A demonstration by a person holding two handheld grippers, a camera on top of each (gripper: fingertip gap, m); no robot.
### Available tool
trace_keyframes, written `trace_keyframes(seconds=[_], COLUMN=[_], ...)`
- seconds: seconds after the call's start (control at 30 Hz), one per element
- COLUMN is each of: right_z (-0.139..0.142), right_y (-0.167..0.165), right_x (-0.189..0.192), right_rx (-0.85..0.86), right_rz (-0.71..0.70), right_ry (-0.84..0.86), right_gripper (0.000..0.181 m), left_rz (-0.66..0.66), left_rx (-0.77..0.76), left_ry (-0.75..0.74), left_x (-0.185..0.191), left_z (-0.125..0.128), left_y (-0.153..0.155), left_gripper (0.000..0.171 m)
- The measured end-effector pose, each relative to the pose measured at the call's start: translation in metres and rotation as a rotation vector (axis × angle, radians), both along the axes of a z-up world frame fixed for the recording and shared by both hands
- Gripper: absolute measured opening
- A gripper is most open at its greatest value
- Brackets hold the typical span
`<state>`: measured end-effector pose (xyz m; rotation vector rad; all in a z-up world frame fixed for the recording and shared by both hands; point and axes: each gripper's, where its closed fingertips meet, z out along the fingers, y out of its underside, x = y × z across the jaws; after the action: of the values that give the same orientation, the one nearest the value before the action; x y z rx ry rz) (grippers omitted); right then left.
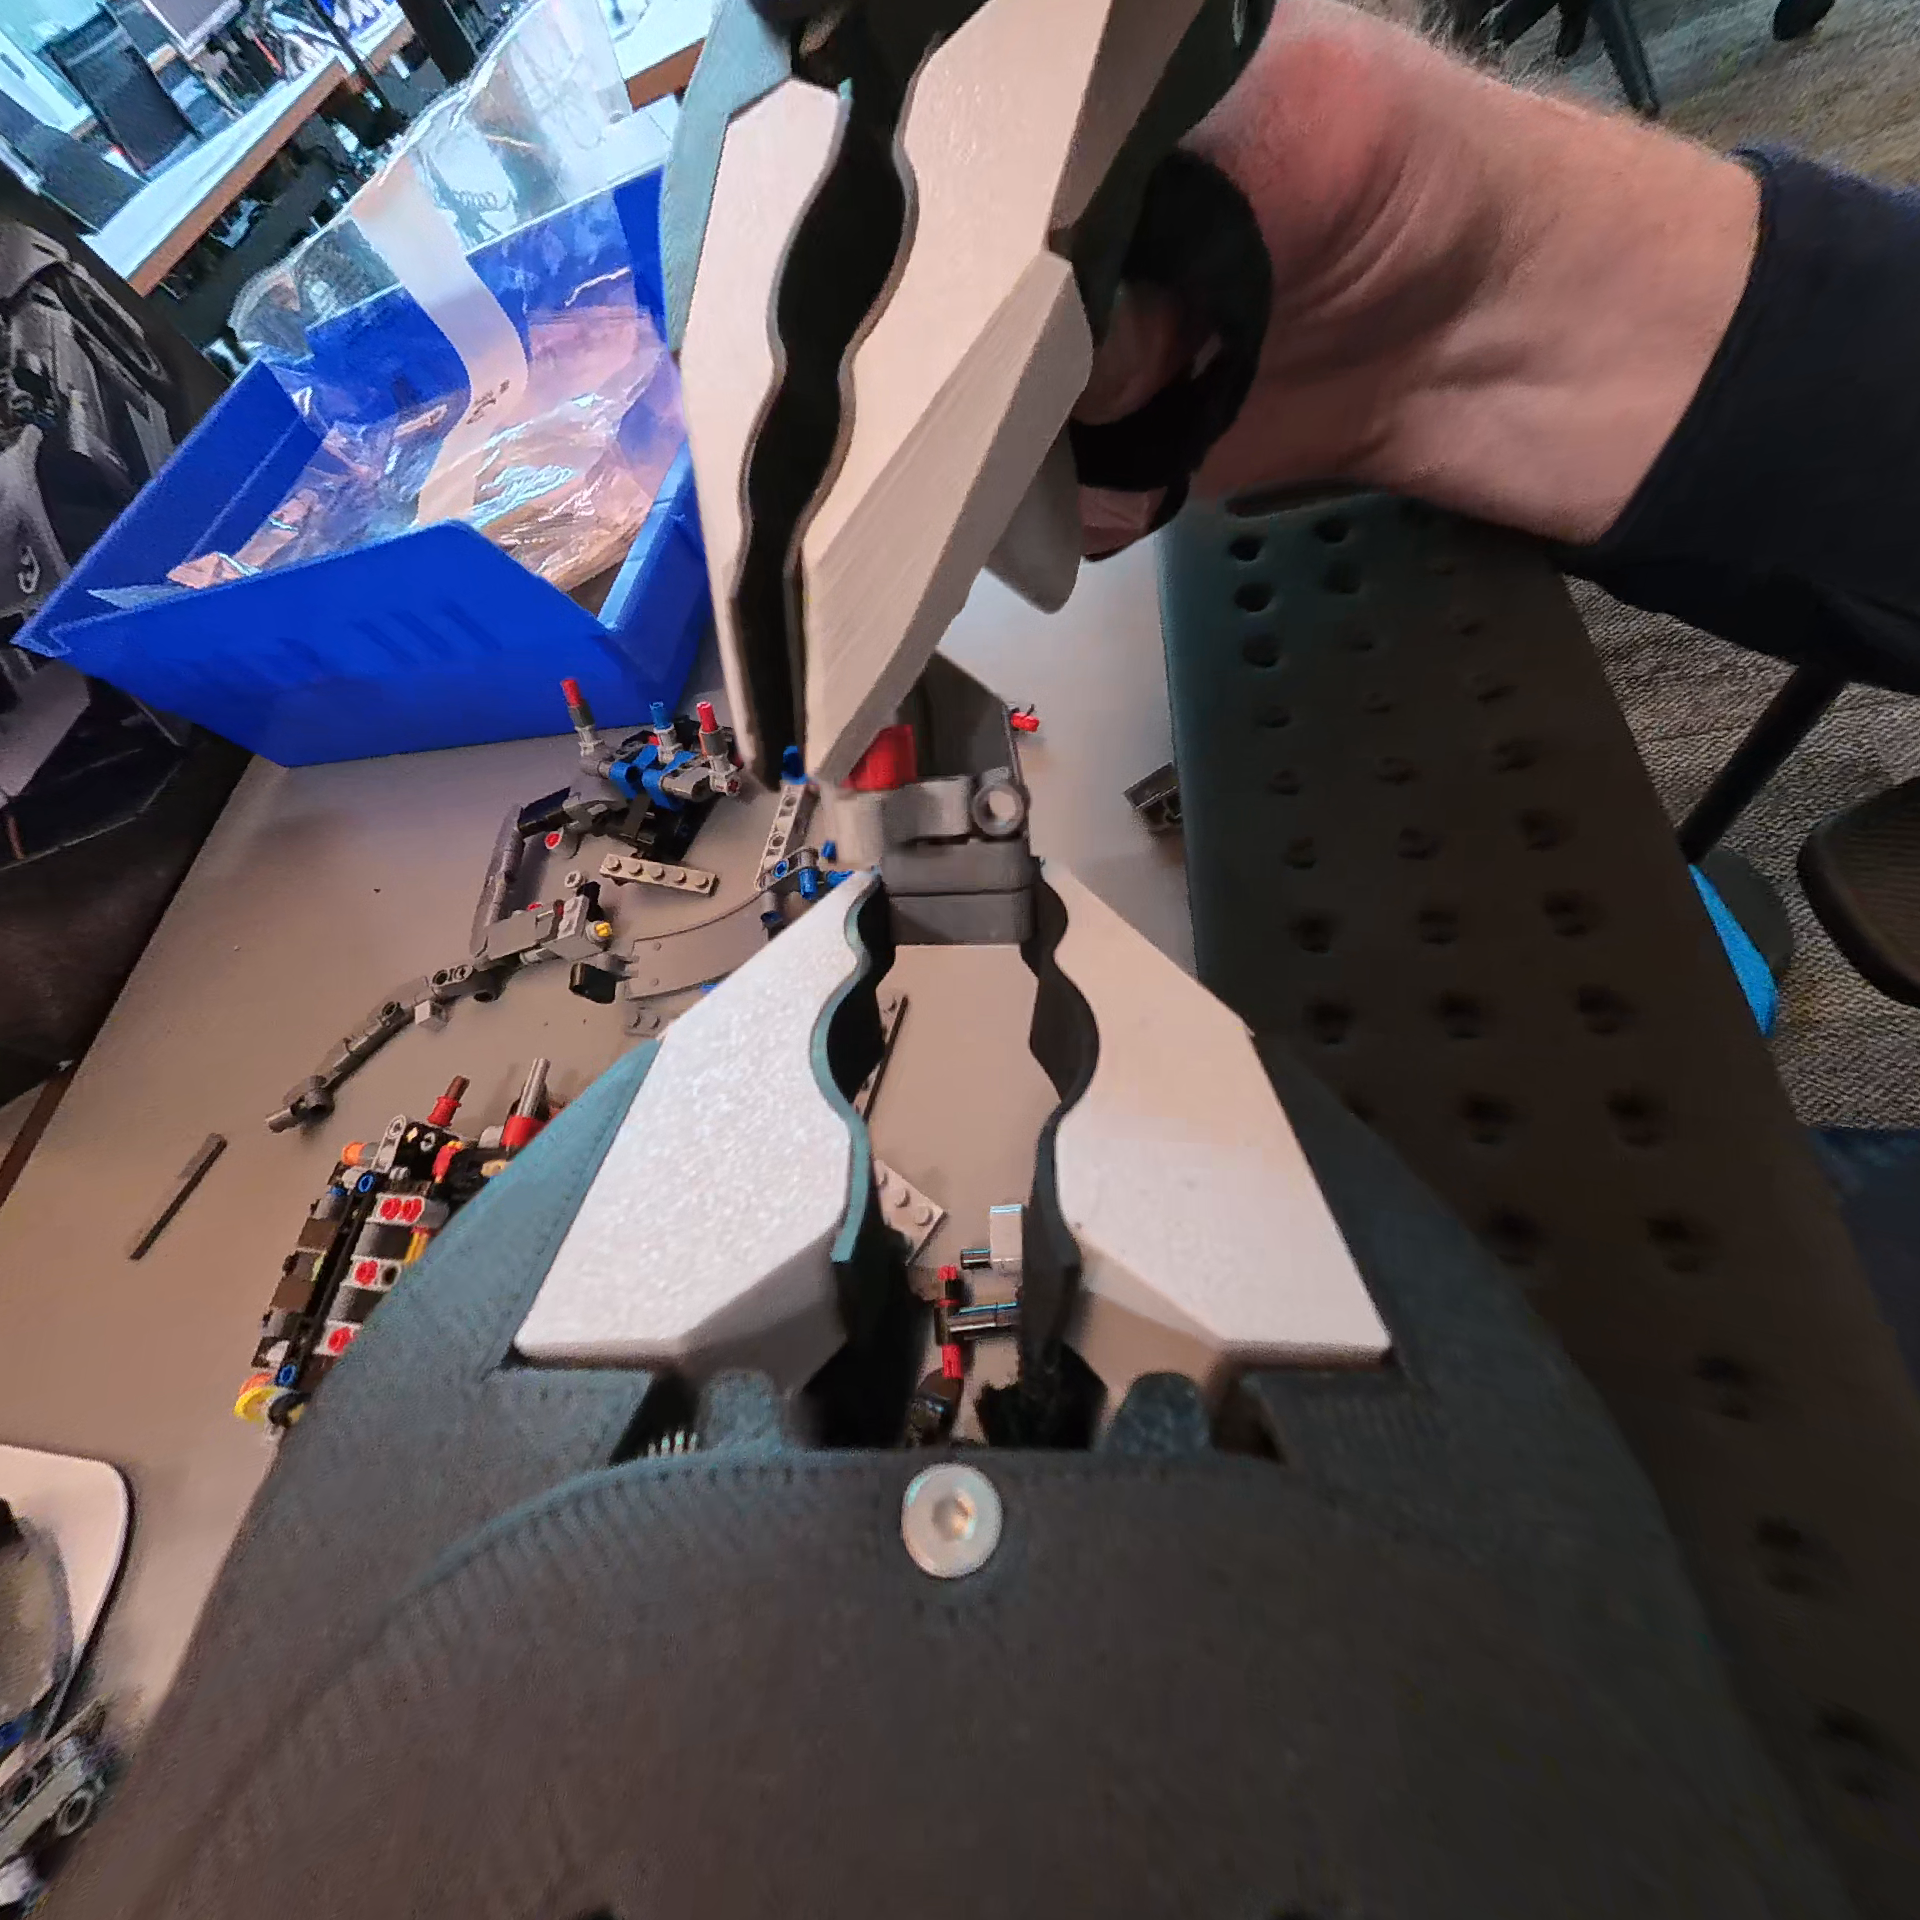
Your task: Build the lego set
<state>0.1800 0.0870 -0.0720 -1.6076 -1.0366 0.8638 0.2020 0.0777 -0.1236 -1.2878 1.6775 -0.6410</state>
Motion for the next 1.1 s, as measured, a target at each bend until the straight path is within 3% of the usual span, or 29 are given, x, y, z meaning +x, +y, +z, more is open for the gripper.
trace_keyframes(seconds=[0.13,0.17,0.23,0.27,0.33,0.4,0.53,0.7,0.77,0.9,1.1], right_z=[0.002,0.006,0.035,0.033,0.009,0.016,0.008,-0.002,-0.006,-0.01,-0.008], right_y=[-0.002,-0.004,-0.014,-0.011,0.002,0.002,0.006,0.002,-0.001,0.0,0.001], right_x=[-0.009,-0.013,-0.018,-0.017,-0.012,-0.004,0.007,0.005,0.002,-0.001,0.001], right_rx=[-0.038,-0.045,-0.04,-0.043,-0.042,-0.063,-0.028,-0.048,-0.055,-0.021,-0.029], right_rz=[0.03,0.046,0.119,0.097,0.007,0.017,-0.025,0.01,0.029,0.012,0.011], right_ry=[0.039,0.067,0.232,0.21,0.085,0.158,0.103,0.052,0.032,-0.024,0.001], right_gripper=[0.0,0.0,0.0,0.0,0.0,0.0,0.0,0.027,0.028,0.0,0.0], left_rz=[0.001,-0.022,-0.019,-0.019,0.018,0.069,0.079,0.074,0.062,0.06,0.056], left_rx=[0.029,0.026,0.122,0.164,0.087,0.029,0.06,0.013,-0.016,-0.013,-0.029], left_ry=[0.02,0.066,0.277,0.283,0.152,0.049,0.063,0.001,-0.028,-0.03,-0.028], left_x=[0.001,0.001,0.0,0.002,0.002,-0.006,-0.005,-0.003,-0.003,-0.004,-0.004], left_z=[-0.003,-0.011,-0.053,-0.053,-0.025,-0.006,-0.012,-0.001,0.004,0.004,0.003], left_y=[0.0,-0.005,-0.005,-0.006,0.002,0.017,0.018,0.017,0.015,0.016,0.015], left_gripper=[0.022,0.021,0.022,0.021,0.021,0.021,0.022,0.021,0.021,0.016,0.016])
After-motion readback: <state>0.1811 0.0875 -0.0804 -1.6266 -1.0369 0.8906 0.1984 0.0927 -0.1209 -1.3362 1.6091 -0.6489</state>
